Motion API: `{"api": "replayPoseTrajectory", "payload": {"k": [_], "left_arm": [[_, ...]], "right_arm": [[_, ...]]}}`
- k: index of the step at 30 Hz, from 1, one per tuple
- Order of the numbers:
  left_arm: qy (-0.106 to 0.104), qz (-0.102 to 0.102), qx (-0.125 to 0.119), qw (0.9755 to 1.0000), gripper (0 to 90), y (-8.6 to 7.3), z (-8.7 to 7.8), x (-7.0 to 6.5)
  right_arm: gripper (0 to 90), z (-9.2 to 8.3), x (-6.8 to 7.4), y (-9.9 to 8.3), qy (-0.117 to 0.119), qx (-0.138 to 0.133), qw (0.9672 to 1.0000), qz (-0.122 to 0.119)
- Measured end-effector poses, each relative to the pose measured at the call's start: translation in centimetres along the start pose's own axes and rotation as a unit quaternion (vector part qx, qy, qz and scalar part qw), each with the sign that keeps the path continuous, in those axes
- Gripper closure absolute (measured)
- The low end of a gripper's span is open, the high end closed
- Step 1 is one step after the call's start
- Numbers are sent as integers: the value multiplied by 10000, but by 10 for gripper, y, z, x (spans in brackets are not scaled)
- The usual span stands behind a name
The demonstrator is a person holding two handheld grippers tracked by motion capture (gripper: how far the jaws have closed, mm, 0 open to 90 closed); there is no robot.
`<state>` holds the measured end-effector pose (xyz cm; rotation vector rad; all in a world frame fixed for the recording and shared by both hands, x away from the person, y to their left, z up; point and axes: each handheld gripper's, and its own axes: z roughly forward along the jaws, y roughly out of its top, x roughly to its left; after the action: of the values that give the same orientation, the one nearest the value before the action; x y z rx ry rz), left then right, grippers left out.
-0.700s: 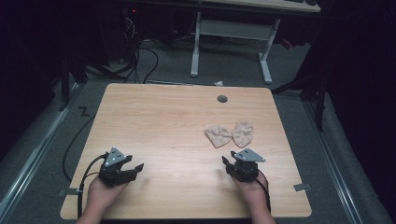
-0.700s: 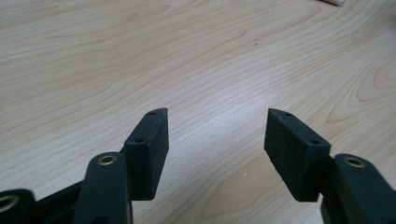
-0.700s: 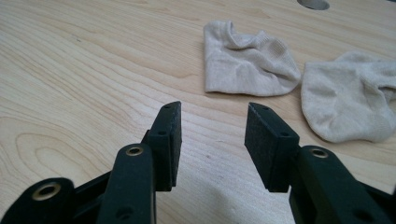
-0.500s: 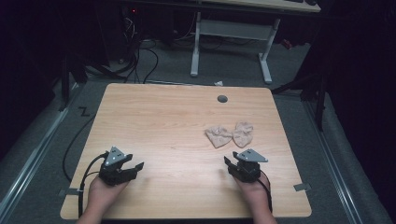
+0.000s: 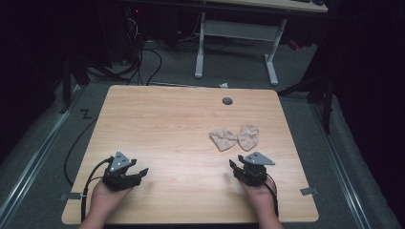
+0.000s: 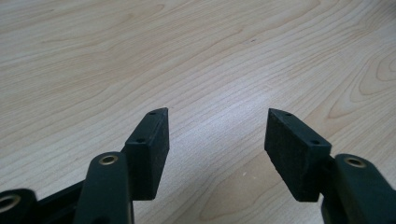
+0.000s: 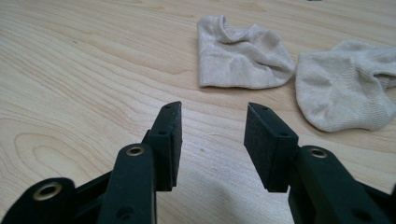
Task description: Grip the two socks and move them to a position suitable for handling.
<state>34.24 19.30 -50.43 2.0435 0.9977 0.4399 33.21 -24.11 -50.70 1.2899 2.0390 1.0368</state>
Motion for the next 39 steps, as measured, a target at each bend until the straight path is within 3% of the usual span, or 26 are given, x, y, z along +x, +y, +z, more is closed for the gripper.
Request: {"api": "replayPoseTrajectory", "payload": {"k": [5,22,39], "left_arm": [[-11,-78,-37,10000,404,0,-2,1],[-33,-61,-52,10000,385,-1,-3,2],[-57,-5,-19,10000,373,-2,-1,2]], "right_arm": [[574,-1,1,0,14,-26,10000,-4],[610,-2,-2,1,137,-3,9999,101],[574,2,-10,7,116,4,9998,151]]}}
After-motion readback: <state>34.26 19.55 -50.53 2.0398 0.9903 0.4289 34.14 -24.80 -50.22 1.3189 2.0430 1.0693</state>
